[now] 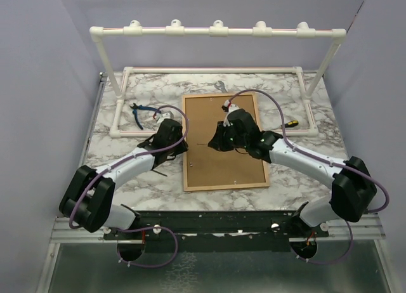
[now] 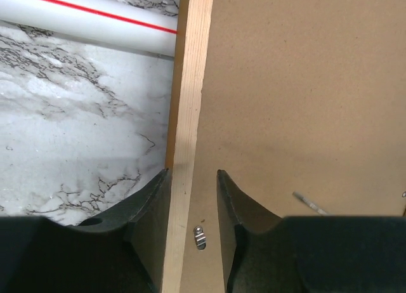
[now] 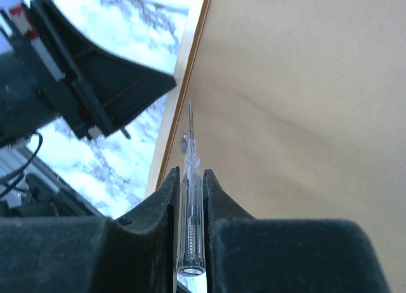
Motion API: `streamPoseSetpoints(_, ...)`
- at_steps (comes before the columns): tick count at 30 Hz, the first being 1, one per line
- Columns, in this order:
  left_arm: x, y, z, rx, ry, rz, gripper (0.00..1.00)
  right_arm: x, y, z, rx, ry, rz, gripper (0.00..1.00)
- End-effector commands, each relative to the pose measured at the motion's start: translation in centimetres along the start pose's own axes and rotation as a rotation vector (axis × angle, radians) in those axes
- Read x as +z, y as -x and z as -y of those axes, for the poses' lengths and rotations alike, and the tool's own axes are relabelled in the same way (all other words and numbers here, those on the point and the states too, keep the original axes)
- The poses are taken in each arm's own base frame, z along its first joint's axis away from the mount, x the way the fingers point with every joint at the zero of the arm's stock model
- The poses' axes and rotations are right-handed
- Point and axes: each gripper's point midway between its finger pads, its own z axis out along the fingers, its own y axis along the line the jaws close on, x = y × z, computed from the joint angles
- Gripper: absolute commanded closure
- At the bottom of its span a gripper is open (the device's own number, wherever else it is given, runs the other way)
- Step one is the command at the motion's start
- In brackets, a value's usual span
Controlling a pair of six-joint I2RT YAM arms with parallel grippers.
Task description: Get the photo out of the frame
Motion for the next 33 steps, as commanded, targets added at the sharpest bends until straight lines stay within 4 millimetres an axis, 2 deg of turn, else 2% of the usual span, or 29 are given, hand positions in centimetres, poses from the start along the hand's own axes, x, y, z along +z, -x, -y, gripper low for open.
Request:
streamPoseSetpoints(1,-0.9,1.3,0.2,0.024,0.005,0.041,0.62,0.3,3.1,1.3,-0.045,-0.125,0.076,0.99)
streamPoseSetpoints(10,-0.3,3.1,-0.7,0.042,0.049,0.064,0.61,2.2,7.9,3.0,-0.007,-0.122,0.116,0.99)
streamPoseSetpoints(16,0.5,4.9,-0.5,0.075,0.056,0.087,0.61,4.2,10.3,3.4,0.019,-0.06,0.105,0.99)
streamPoseSetpoints(22,1.8,5.2,0.2,0.086,0.038,0.07,0.6,6.9,10.9,3.0,-0.022,0.008,0.063,0.99)
streamPoseSetpoints(33,3.5,4.3,0.6,0.103,0.008,0.033,0.57,10.4,9.4,3.3,-0.118,0.058,-0.044,0.99)
